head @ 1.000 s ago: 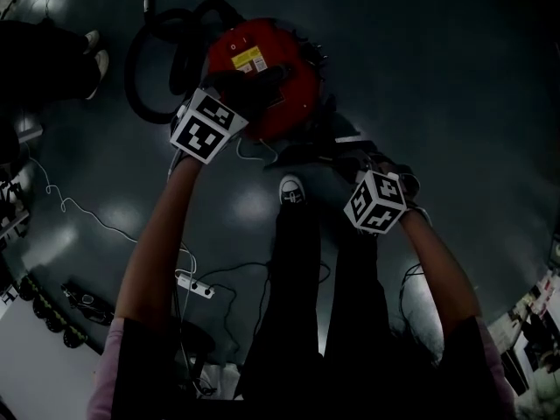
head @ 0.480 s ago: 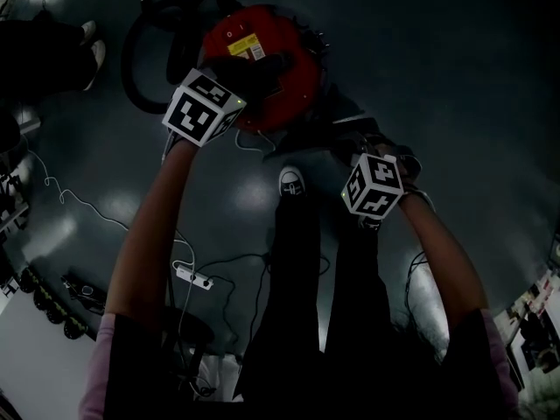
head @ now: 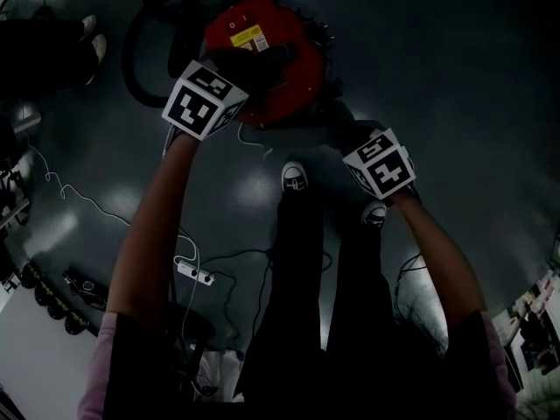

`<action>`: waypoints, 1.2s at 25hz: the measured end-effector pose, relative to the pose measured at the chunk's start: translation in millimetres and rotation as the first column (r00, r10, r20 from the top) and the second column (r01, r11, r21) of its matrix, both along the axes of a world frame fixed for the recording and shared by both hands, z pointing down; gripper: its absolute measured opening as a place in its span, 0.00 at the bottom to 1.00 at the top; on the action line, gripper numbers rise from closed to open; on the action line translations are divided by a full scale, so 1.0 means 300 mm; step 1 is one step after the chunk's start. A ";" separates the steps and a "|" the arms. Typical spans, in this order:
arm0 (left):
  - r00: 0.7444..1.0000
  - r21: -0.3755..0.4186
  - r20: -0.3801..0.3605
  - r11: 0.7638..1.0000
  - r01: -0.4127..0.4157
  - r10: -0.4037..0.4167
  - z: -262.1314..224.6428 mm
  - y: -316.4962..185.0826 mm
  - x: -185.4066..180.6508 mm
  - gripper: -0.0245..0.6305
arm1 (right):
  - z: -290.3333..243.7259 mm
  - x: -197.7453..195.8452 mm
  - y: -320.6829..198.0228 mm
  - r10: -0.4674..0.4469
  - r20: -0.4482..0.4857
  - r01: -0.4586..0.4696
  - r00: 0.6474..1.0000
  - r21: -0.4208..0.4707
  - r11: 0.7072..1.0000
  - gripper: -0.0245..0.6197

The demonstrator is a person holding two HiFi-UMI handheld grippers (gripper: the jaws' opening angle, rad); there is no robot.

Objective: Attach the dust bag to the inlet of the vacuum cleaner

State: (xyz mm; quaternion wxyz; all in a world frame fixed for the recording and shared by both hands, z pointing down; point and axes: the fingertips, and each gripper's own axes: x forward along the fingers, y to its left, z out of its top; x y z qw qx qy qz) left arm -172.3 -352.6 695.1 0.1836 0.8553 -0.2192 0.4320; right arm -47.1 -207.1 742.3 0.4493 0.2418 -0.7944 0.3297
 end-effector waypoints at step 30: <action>0.999 0.017 -0.046 1.000 -0.015 0.015 0.005 0.000 -0.001 0.36 | 0.049 0.024 -0.035 -0.364 0.136 0.378 0.921 -0.091 0.921 0.17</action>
